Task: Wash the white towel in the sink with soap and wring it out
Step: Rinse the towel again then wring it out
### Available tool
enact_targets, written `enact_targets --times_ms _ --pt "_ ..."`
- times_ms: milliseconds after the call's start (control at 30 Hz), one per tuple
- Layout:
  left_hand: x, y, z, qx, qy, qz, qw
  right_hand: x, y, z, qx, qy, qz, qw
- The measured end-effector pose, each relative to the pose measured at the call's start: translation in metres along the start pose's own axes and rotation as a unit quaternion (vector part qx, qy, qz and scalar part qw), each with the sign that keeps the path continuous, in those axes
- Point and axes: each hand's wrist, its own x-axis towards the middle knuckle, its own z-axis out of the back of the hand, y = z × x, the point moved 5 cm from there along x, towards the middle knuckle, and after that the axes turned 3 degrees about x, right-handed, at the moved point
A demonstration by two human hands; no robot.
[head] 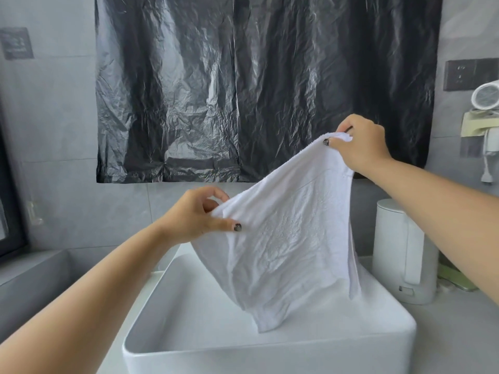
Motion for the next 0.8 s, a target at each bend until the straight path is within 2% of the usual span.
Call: enact_targets --times_ms 67,167,367,500,633,800 --pt "-0.003 0.004 -0.009 -0.021 0.045 0.035 0.998 -0.001 0.006 -0.002 0.005 0.010 0.013 1.000" --pt "-0.007 0.006 -0.024 -0.075 0.077 0.038 0.993 -0.002 0.013 -0.005 0.010 0.017 0.022 1.000" --pt "-0.014 0.001 -0.039 -0.129 0.004 -0.039 0.991 -0.002 0.010 -0.004 0.005 0.020 0.012 1.000" --pt "-0.020 -0.006 -0.039 -0.032 -0.037 -0.112 0.993 -0.001 0.000 0.001 -0.008 0.027 -0.003 1.000" --pt "-0.019 -0.004 -0.038 0.003 -0.020 -0.084 0.996 -0.003 -0.001 0.001 -0.017 0.036 0.003 0.999" --pt "-0.023 -0.007 -0.041 0.045 0.003 -0.113 0.992 -0.004 0.001 -0.002 -0.031 0.049 0.019 0.998"
